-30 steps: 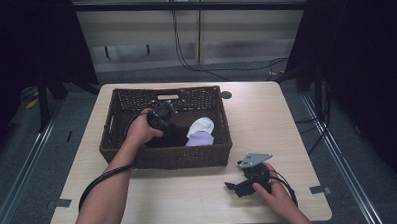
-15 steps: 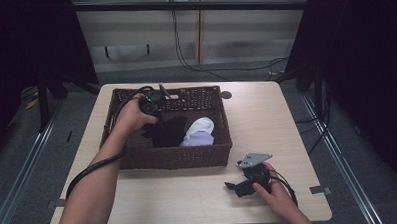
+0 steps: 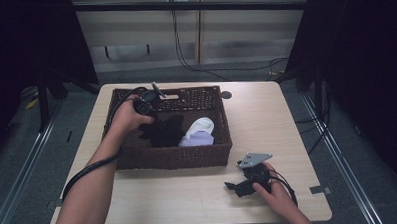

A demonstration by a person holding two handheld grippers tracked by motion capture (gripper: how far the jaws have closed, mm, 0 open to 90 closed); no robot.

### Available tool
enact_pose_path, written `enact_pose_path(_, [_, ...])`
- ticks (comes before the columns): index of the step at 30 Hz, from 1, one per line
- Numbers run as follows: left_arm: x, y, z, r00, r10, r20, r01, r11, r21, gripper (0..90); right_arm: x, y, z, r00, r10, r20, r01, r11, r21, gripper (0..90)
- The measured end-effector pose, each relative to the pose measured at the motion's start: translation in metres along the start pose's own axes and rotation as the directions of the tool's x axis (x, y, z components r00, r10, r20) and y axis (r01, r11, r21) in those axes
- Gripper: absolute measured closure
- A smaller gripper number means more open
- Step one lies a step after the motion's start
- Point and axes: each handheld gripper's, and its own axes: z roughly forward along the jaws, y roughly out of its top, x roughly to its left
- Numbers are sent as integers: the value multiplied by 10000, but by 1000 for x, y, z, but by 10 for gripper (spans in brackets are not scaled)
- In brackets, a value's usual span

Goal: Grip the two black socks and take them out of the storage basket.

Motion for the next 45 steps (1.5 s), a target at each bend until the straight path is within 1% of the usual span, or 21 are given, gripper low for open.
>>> enact_pose_path(1, [2,-2,2,10000,40,-33,-39,10000,33,785,0,0,0,10000,-5,4,5,10000,-1,90])
enact_pose_path(3, [5,-5,6,9994,69,-350,-74,9999,-124,754,0,0,0,10000,3,2,-3,10000,1,90])
enact_pose_path(6, [9,-9,12,9976,-265,-638,245,9992,-318,654,0,0,0,10000,7,3,-7,10000,2,90])
enact_pose_path(8, [9,-10,15,9970,-204,-743,175,9991,-385,587,0,0,0,10000,3,-1,-3,10000,4,90])
enact_pose_path(9, [7,-10,16,9974,-219,-693,191,9990,-406,566,0,0,0,10000,3,8,-3,10000,8,90])
enact_pose_path(10, [5,-10,17,9985,-1,-549,-19,9993,-372,560,0,0,0,10000,3,0,-3,10000,0,90])
enact_pose_path(11, [0,-9,22,9995,256,-177,-261,9992,-306,558,0,0,0,10000,5,-2,-5,10000,2,90])
enact_pose_path(12, [-4,-8,26,9990,437,-34,-437,9990,-72,545,0,0,0,10000,-6,-3,6,10000,-3,90])
enact_pose_path(14, [-9,-8,39,9976,684,78,-685,9975,164,496,0,0,0,10000,5,-2,-5,10000,5,90])
enact_pose_path(16, [-9,-9,50,9978,662,64,-664,9972,355,463,0,0,0,10000,2,0,-2,10000,-1,90])
enact_pose_path(17, [-9,-9,54,9985,546,87,-549,9976,412,479,0,0,0,10000,2,2,-2,10000,3,90])
enact_pose_path(18, [-8,-9,57,9985,543,77,-547,9966,619,541,0,0,0,10000,-4,4,4,10000,-2,90])
enact_pose_path(21, [-7,-9,61,9991,426,-50,-421,9962,767,705,0,0,0,10000,-5,4,5,10000,-1,90])
enact_pose_path(23, [-7,-8,61,9998,191,-58,-186,9966,808,809,0,0,0,10000,-3,1,3,10000,2,90])
enact_pose_path(25, [-8,-8,59,10000,59,-36,-56,9960,890,864,0,0,0,10000,-1,3,1,10000,1,90])
enact_pose_path(29, [-7,-6,46,9997,-181,168,169,9974,706,877,0,0,0,10000,-1,1,1,10000,-2,90])
enact_pose_path(33, [-9,-1,27,9998,128,153,-139,9972,730,880,0,0,0,10000,3,0,-3,10000,0,90])
enact_pose_path(34, [-10,1,22,9999,59,87,-65,9975,707,879,0,0,0,10000,-14,3,14,10000,-4,90])
enact_pose_path(38, [-11,6,3,9998,158,148,-167,9979,632,879,0,0,0,10000,-11,2,11,10000,-1,90])
enact_pose_path(40, [-13,9,-5,9995,298,80,-303,9967,751,879,0,0,0,10000,-20,2,20,10000,-1,90])
enact_pose_path(45, [-16,14,-30,9990,425,114,-430,9978,507,880,0,0,0,10000,-20,4,20,10000,26,90])
